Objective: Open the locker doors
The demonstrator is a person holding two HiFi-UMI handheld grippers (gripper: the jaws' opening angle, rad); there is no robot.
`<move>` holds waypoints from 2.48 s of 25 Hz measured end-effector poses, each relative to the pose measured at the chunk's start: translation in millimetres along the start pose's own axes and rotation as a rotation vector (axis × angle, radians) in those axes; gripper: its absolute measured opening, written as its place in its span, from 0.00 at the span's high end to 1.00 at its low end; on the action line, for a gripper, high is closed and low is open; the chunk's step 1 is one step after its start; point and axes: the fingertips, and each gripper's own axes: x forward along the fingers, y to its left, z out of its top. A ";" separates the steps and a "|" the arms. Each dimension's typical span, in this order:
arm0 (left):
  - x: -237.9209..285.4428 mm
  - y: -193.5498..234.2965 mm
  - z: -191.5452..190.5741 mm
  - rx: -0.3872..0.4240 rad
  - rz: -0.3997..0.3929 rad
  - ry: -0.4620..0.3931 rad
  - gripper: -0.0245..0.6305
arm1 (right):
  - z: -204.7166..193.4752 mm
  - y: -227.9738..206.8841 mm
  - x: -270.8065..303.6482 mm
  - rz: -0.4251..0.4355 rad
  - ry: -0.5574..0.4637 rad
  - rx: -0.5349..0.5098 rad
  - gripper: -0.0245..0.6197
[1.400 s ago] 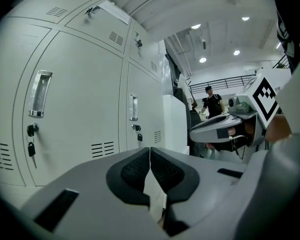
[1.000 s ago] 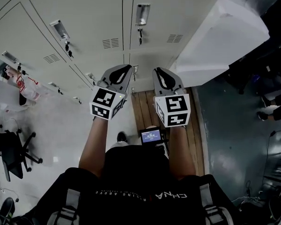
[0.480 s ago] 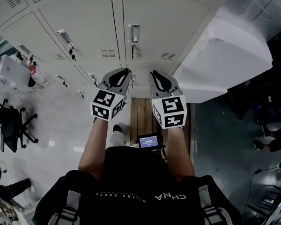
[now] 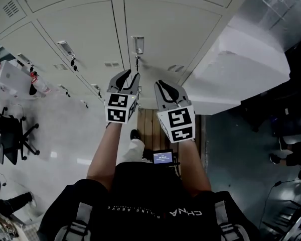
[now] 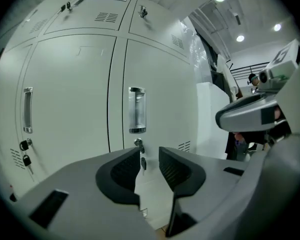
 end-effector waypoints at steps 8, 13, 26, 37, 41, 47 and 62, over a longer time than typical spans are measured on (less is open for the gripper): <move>38.1 19.0 -1.1 -0.033 0.100 -0.035 0.85 | 7.8 -6.8 24.1 0.022 0.021 -0.050 0.88; 49.7 18.7 -4.3 -0.059 0.096 -0.033 0.85 | 10.2 -11.6 33.9 0.021 0.019 -0.044 0.88; 57.6 18.0 -5.5 0.094 0.145 -0.028 0.90 | 3.0 -18.5 39.2 0.008 0.025 -0.012 0.88; 57.8 7.0 -8.2 0.883 0.072 0.121 0.90 | 2.3 -21.1 41.9 0.031 -0.014 0.124 0.88; 56.4 4.3 -12.3 1.180 0.031 0.165 0.90 | 5.6 -20.5 43.4 0.029 -0.025 0.145 0.88; 55.6 0.4 -15.7 1.460 -0.050 0.204 0.90 | 8.7 -16.7 43.6 0.037 -0.033 0.155 0.88; 31.2 13.3 -12.1 0.989 -0.065 0.177 0.89 | 16.4 -10.4 57.4 0.035 -0.021 0.084 0.88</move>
